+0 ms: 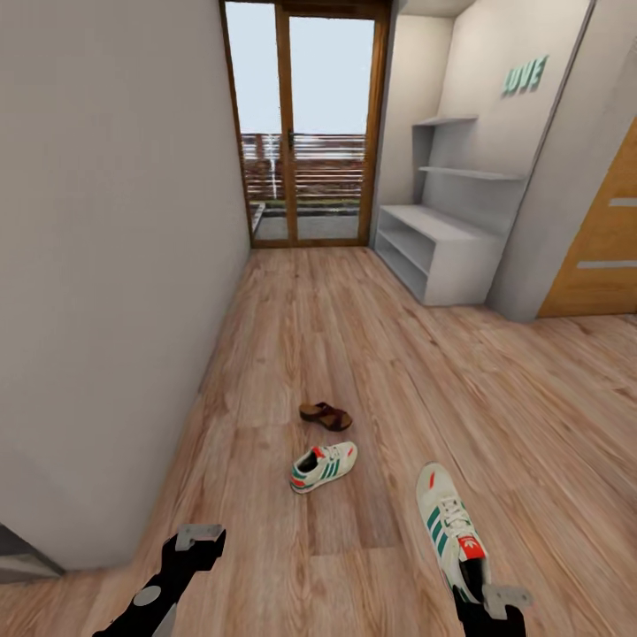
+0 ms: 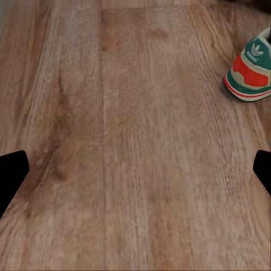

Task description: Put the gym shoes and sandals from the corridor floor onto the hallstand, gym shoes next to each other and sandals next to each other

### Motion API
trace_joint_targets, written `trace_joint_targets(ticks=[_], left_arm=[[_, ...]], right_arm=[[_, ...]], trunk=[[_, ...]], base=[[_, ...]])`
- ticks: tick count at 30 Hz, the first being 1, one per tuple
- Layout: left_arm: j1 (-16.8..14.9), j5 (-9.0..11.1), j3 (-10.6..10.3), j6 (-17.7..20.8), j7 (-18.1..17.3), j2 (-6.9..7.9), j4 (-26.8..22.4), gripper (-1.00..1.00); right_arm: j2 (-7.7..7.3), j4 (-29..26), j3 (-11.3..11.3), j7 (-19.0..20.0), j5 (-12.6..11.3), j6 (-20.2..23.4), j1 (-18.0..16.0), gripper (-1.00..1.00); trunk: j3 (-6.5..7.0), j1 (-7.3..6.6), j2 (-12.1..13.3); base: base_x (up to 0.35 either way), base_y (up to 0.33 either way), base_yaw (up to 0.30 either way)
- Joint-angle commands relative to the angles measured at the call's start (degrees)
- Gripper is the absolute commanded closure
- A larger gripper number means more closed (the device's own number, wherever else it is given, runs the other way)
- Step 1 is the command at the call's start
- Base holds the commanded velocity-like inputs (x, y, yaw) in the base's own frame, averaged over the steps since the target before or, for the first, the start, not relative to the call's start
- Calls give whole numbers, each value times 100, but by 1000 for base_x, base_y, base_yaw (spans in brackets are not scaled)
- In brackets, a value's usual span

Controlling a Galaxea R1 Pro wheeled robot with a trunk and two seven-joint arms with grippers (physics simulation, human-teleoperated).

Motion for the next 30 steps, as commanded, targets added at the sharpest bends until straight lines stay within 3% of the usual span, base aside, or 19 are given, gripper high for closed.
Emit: trace_joint_targets(ticks=[1, 9, 16, 21, 22, 26, 30], left_arm=[[-3, -2, 32, -16, -36, -3, 4, -100], [-3, -9, 32, -14, -36, -1, 2, -100], [-3, -25, 32, -8, -43, 5, -5, -100], [-3, -51, 24, 0, -50, 8, -7, -100], [-3, -61, 10, 1, -54, 9, -7, -100], [-3, -79, -10, 8, -67, -5, -7, -100], [-10, -97, -34, 18, -112, -4, -8, -100]], right_arm=[[2, 3, -11, 5, 1, -18, -3, 100], [-17, -300, -26, 18, 1, 14, -12, 100], [-36, -1332, -25, 45, 10, 142, -78, 100], [-38, -2169, -14, 59, 5, 900, -274, 100], [-39, -2832, -9, 74, -5, 1708, -385, 100], [-36, -3669, 17, 73, -16, 2533, -440, 100], [-22, -3581, 11, 199, -21, 2606, -443, 100]], trunk=[[-4, 2, -2], [-1, 2, -2], [0, 2, -2], [0, 2, -2], [0, 2, -2], [0, 2, -2], [0, 2, -2]], base=[[337, 84, -48], [337, 84, -17], [337, 84, -2], [337, 84, 0], [337, 78, 0], [202, 33, 0], [9, 1, 0]])
